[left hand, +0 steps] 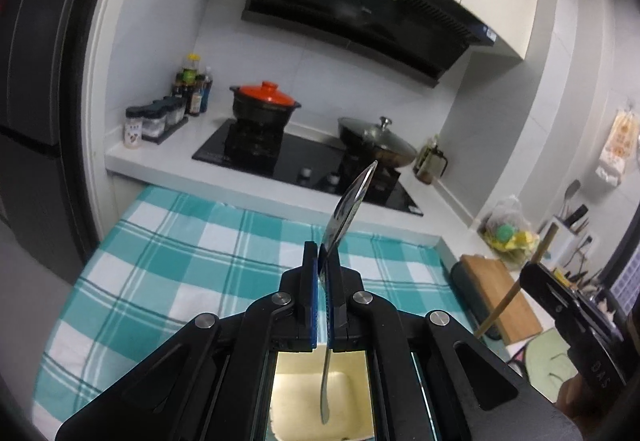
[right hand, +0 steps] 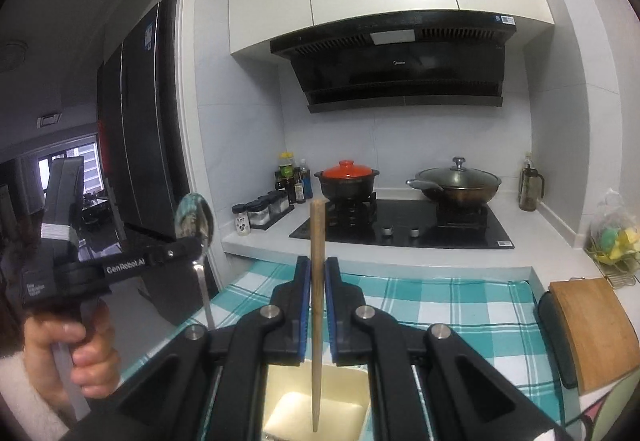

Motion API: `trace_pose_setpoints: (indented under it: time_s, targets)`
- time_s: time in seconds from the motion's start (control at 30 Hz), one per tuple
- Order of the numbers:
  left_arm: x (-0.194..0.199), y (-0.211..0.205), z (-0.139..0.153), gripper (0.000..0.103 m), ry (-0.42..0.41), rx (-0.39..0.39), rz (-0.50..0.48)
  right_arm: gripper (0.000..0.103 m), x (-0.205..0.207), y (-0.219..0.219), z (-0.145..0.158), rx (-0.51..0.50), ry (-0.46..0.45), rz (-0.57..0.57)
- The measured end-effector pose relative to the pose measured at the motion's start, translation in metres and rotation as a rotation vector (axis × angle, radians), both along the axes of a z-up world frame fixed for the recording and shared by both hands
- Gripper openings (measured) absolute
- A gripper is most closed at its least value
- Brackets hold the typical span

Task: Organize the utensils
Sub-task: 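Lower the chopstick into the cream box with the right gripper while the left drops the spoon in, then open both grippers and withdraw them from the cream box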

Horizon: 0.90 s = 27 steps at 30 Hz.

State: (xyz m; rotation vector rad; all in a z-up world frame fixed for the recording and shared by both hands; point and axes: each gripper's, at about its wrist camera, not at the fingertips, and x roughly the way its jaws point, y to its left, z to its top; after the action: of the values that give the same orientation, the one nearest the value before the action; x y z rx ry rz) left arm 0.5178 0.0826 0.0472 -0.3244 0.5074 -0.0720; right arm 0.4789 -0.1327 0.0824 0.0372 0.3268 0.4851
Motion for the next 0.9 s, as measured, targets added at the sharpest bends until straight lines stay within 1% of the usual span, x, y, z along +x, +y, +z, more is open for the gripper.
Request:
trace_pose_setpoints:
  time_s: [0.03, 0.13, 0.27, 0.43, 0.47, 0.5, 0.53, 0.57, 0.63, 0.7, 0.73, 0.77, 0.8, 0.83, 0.9]
  targets:
    - [0.009, -0.004, -0.015, 0.001, 0.031, 0.003, -0.004, 0.007, 0.011, 0.005, -0.008, -0.011, 0.013, -0.001]
    - [0.026, -0.013, -0.057, 0.001, 0.110, 0.030, -0.016, 0.007, 0.039, 0.014, -0.043, -0.045, 0.106, -0.005]
    - [0.034, -0.024, -0.097, 0.001, 0.176, 0.072, -0.028, 0.007, 0.066, 0.009, -0.084, -0.050, 0.221, -0.028]
    - [0.041, -0.031, -0.124, 0.002, 0.238, 0.107, -0.038, 0.007, 0.087, -0.004, -0.122, -0.027, 0.362, -0.055]
    - [0.043, -0.031, -0.127, 0.003, 0.255, 0.107, -0.035, 0.008, 0.088, -0.007, -0.129, -0.027, 0.382, -0.063]
    - [0.044, -0.030, -0.130, 0.007, 0.269, 0.098, -0.035, 0.008, 0.090, -0.008, -0.134, -0.025, 0.401, -0.066]
    - [0.044, -0.027, -0.131, 0.007, 0.274, 0.087, -0.030, 0.008, 0.092, -0.009, -0.137, -0.021, 0.409, -0.073]
    - [0.043, -0.024, -0.130, 0.007, 0.278, 0.076, -0.021, 0.011, 0.092, -0.010, -0.140, -0.020, 0.415, -0.087]
    - [0.037, -0.017, -0.124, 0.014, 0.282, 0.055, -0.004, 0.011, 0.093, -0.014, -0.142, -0.010, 0.430, -0.113]
    - [0.022, -0.008, -0.110, 0.029, 0.265, 0.047, -0.003, 0.015, 0.088, -0.020, -0.138, 0.000, 0.438, -0.139]
    - [0.010, -0.004, -0.102, 0.035, 0.248, 0.061, -0.007, 0.021, 0.084, -0.025, -0.134, 0.006, 0.437, -0.145]
    - [-0.002, -0.002, -0.094, 0.046, 0.232, 0.083, -0.015, 0.026, 0.077, -0.029, -0.129, 0.010, 0.431, -0.147]
    - [-0.020, 0.001, -0.086, 0.059, 0.211, 0.115, -0.021, 0.027, 0.070, -0.035, -0.124, 0.011, 0.426, -0.145]
    - [-0.038, 0.005, -0.079, 0.064, 0.194, 0.145, -0.026, 0.027, 0.059, -0.039, -0.117, 0.006, 0.419, -0.141]
    - [-0.080, 0.013, -0.069, 0.082, 0.170, 0.193, -0.048, 0.029, 0.033, -0.049, -0.106, -0.016, 0.404, -0.121]
